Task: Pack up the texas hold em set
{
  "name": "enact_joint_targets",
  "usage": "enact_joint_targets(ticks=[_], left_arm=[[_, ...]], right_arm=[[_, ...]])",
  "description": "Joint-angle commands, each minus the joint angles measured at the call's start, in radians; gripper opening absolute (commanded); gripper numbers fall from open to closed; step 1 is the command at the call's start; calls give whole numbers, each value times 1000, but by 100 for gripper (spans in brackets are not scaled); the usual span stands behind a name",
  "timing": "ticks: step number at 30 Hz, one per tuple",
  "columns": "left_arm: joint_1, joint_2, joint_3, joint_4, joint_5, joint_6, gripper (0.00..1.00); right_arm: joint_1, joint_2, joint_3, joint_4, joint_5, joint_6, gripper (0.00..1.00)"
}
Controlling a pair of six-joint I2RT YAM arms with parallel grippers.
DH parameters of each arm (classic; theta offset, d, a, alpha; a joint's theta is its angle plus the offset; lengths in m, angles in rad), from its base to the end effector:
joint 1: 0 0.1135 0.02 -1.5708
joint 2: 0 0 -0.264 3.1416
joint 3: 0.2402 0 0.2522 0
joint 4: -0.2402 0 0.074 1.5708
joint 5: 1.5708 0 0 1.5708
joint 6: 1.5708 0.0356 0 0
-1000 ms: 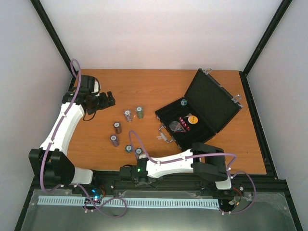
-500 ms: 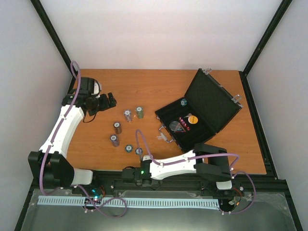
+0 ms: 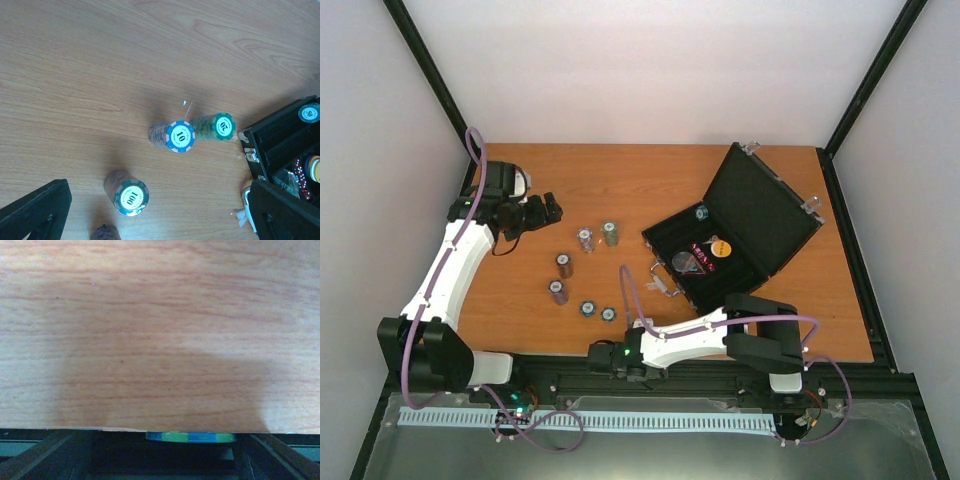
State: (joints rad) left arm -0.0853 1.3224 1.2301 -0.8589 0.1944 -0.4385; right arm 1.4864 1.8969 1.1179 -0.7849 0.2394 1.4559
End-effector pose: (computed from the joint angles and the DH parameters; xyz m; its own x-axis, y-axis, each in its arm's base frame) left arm 0.2662 -0.0297 0.3179 -0.8174 -0.3482 -0.4590 -0.1675 0.9059 -0.3889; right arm 0.0355 0.3199 0.1256 -0.9712 -0.0312 -0.2364 -0.0272 0.9994 -0.0203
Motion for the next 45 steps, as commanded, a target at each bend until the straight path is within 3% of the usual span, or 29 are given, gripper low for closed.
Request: enact_joint_targets(ticks=[1, 8, 17, 33, 45], left_arm=[[-1, -23, -3, 24, 7, -4, 100], [0, -21, -2, 19, 3, 5, 100], [-1, -16, 4, 19, 7, 7, 100], [-2, 2, 31, 11, 13, 11, 100], [-1, 19, 62, -10, 19, 16, 100]], right_arm=[[-19, 18, -33, -1, 46, -42, 76], [-18, 39, 15, -43, 58, -83, 64], [-25, 11, 11, -91, 92, -79, 43], [-37, -75, 177, -215, 143, -241, 41], [-233, -39, 298, -165, 16, -604, 42]])
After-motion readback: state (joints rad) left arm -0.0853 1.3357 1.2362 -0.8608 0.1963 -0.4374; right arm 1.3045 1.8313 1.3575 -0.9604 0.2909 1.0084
